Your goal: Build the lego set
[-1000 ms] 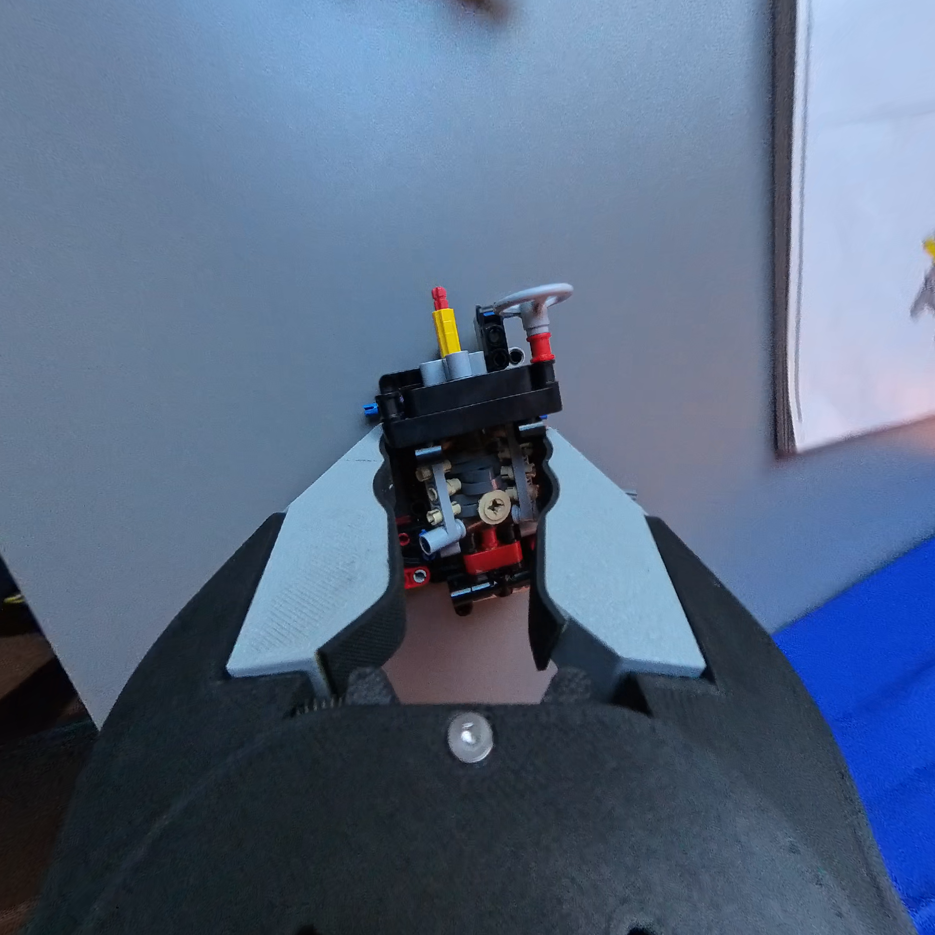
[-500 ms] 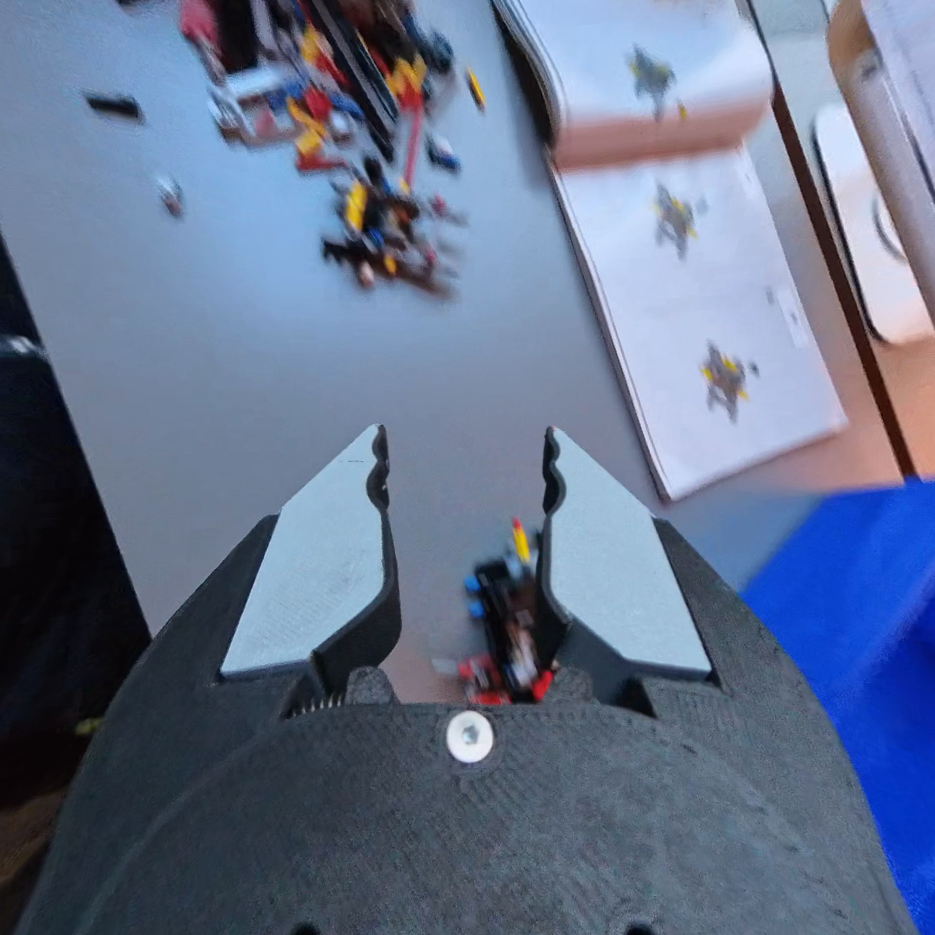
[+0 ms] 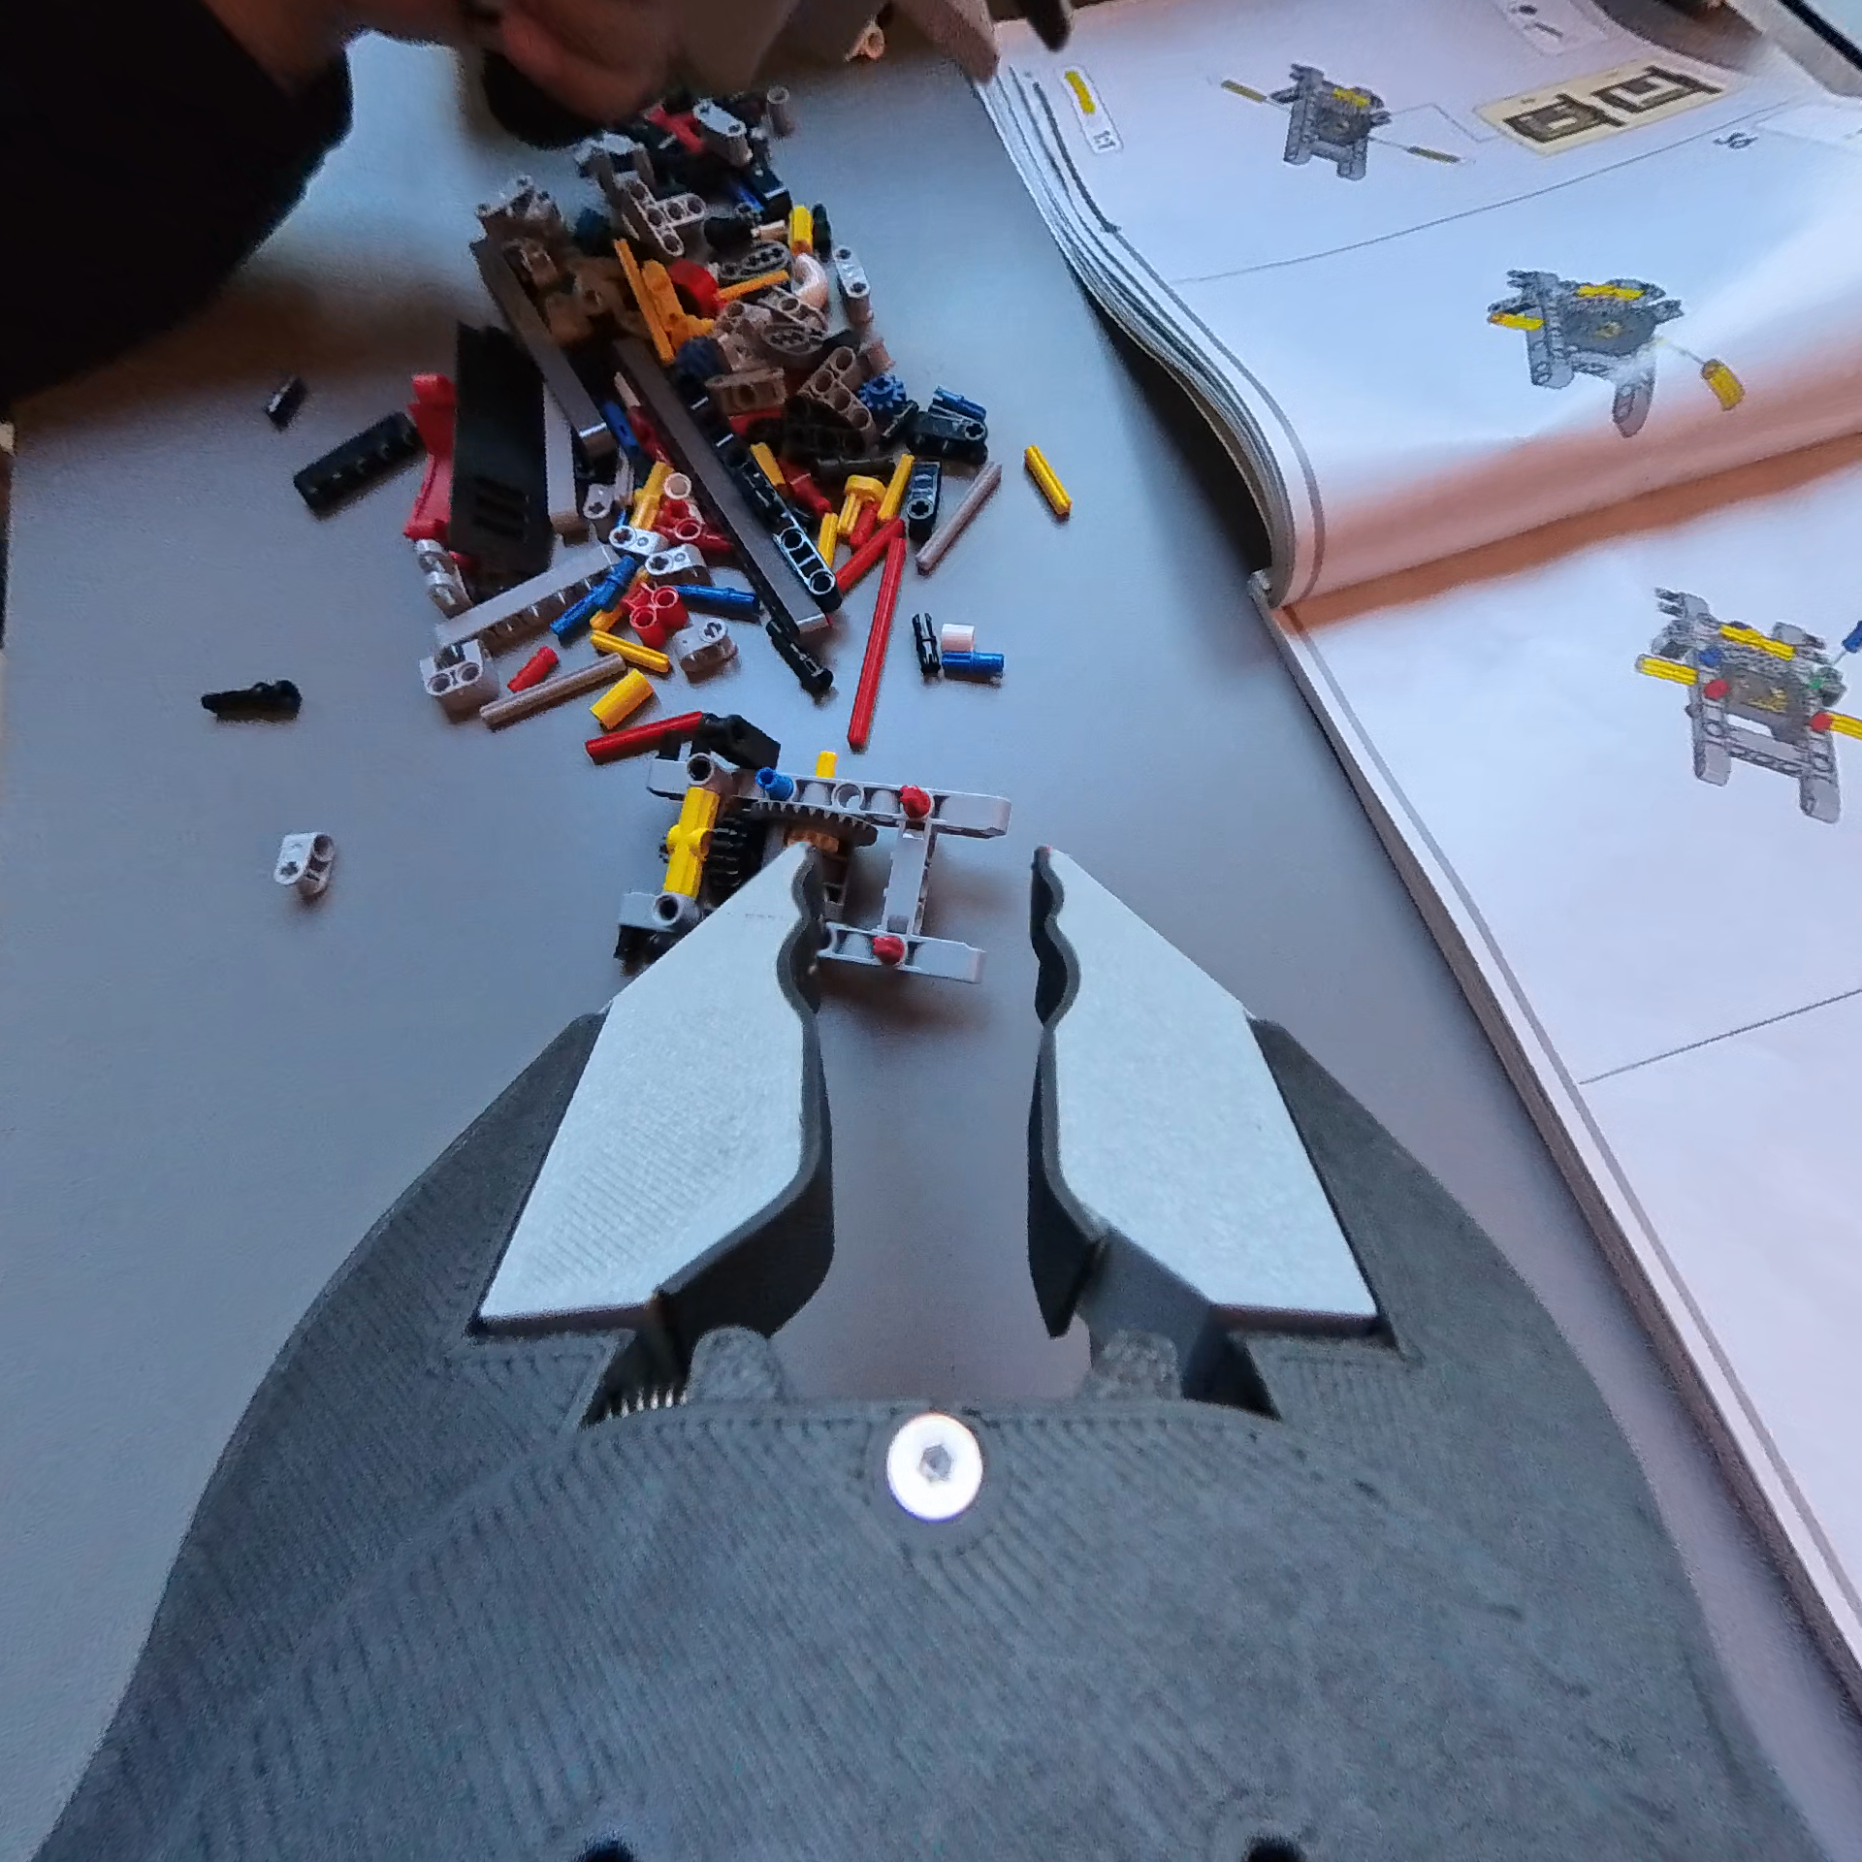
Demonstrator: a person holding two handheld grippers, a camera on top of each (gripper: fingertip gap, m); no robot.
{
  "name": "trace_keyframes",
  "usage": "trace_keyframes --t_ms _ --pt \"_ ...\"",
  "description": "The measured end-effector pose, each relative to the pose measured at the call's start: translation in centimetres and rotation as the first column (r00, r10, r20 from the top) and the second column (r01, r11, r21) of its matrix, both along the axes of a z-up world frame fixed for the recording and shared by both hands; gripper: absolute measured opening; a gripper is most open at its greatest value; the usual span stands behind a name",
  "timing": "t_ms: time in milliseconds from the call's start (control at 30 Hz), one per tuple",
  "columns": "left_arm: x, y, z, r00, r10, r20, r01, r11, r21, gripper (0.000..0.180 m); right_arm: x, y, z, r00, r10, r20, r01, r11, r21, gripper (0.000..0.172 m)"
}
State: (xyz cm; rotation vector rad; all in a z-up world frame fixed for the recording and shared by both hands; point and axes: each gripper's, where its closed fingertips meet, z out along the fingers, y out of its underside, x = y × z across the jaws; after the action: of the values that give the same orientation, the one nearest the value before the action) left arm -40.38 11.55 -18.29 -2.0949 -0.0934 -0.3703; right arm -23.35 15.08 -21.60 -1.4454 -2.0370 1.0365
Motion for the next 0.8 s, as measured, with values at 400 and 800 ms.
trace_keyframes --t_ms 400,800 --pt "-0.6 0.4 -1.8 1.0 0.023 0.008 -0.023 0.999 -0.047 0.032 2.7 -2.2 -1.9 0.983 0.186 -0.001 -0.186 0.982 -0.034 0.025" --pt "-1.3 0.1 -2.1 0.999 0.035 -0.038 -0.038 0.997 -0.063 0.032 3.8 -2.8 -0.6 0.971 0.225 -0.078 -0.231 0.97 -0.071 0.011"
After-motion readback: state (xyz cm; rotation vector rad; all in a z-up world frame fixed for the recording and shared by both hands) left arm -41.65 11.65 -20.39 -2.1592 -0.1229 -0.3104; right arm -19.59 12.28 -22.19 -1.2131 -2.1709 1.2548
